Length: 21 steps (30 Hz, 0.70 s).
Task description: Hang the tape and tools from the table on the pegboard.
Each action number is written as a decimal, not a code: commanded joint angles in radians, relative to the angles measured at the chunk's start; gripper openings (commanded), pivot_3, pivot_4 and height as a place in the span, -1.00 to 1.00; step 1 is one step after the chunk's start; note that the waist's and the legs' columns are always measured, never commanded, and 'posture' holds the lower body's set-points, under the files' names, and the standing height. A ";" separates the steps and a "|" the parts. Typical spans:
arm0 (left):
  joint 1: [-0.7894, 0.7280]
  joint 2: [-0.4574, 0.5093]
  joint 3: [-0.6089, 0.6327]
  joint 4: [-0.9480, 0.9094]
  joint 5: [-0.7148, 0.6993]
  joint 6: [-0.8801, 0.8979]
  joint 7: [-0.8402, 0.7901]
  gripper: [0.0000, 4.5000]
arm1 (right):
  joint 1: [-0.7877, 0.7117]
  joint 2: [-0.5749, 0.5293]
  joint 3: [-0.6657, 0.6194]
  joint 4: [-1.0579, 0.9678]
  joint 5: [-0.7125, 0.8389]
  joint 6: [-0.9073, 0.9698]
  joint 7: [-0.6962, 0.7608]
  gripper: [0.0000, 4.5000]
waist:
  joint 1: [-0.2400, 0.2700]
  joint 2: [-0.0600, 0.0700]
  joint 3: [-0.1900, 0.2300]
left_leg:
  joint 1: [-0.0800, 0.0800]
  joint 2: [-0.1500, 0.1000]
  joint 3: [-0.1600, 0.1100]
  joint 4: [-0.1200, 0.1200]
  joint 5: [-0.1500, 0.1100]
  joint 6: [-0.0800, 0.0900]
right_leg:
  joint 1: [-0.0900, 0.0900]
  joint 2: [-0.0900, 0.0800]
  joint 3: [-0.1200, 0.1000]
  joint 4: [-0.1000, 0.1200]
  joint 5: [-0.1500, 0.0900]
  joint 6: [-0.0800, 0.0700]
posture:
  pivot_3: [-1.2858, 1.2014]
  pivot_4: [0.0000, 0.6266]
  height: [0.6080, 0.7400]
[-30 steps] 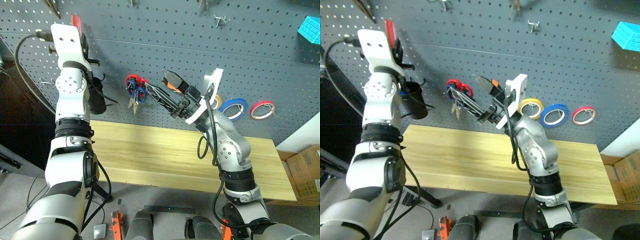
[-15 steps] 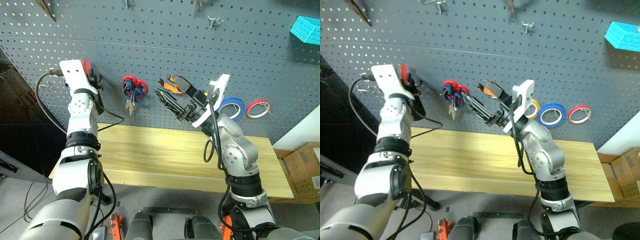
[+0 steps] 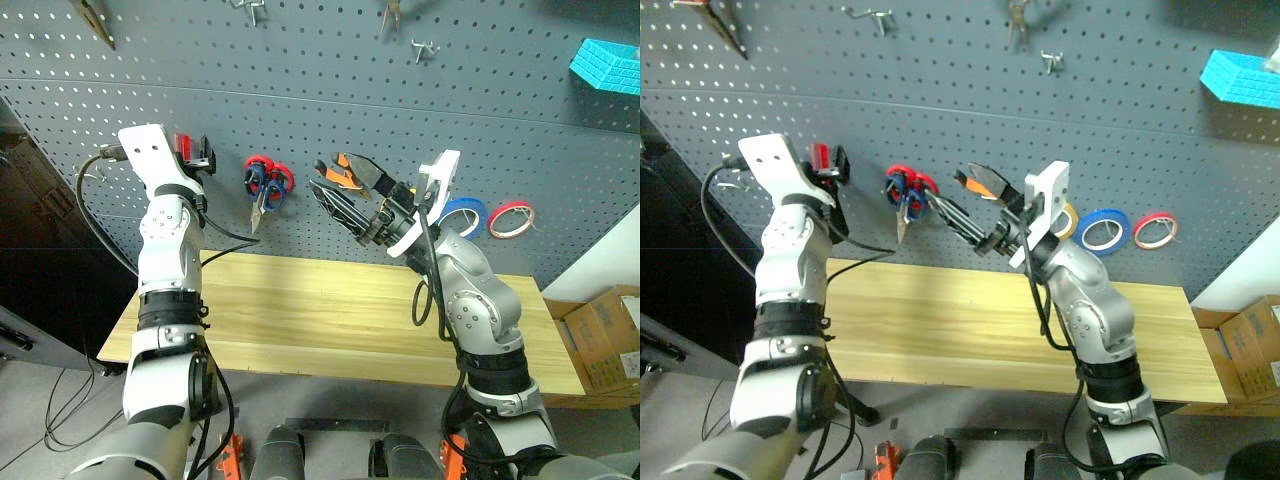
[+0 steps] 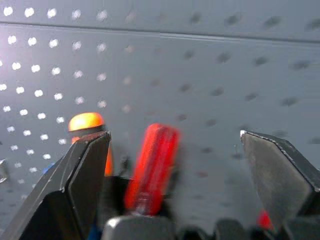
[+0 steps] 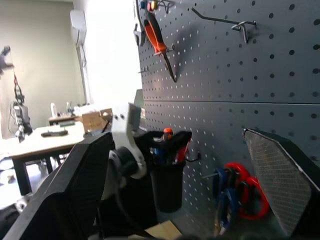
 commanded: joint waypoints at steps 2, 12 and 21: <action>0.059 -0.040 -0.076 -0.338 -0.051 0.133 -0.044 0.98 | 0.046 -0.055 -0.003 -0.087 -0.109 -0.009 -0.089 1.00 | 0.000 0.000 -0.004 | 0.000 0.000 0.000 0.000 0.000 0.000 | 0.000 0.000 0.000 0.000 0.000 0.000 | 0.12 -0.94 1.00; 0.364 -0.194 -0.261 -0.658 -0.079 0.356 -0.061 0.98 | 0.345 -0.090 0.020 -0.153 -0.368 -0.037 -0.300 1.00 | -0.016 0.012 -0.029 | 0.003 0.000 0.001 0.000 0.000 0.000 | 0.002 0.000 0.002 -0.001 -0.001 0.000 | 0.10 -0.95 1.00; 0.602 -0.157 -0.170 -0.455 -0.039 0.320 -0.067 0.98 | 0.448 -0.069 -0.049 -0.018 -0.493 0.049 -0.479 1.00 | -0.039 0.024 -0.039 | 0.025 0.000 -0.004 -0.001 -0.004 -0.006 | 0.016 0.004 0.004 -0.008 -0.002 -0.008 | 0.08 -0.99 1.00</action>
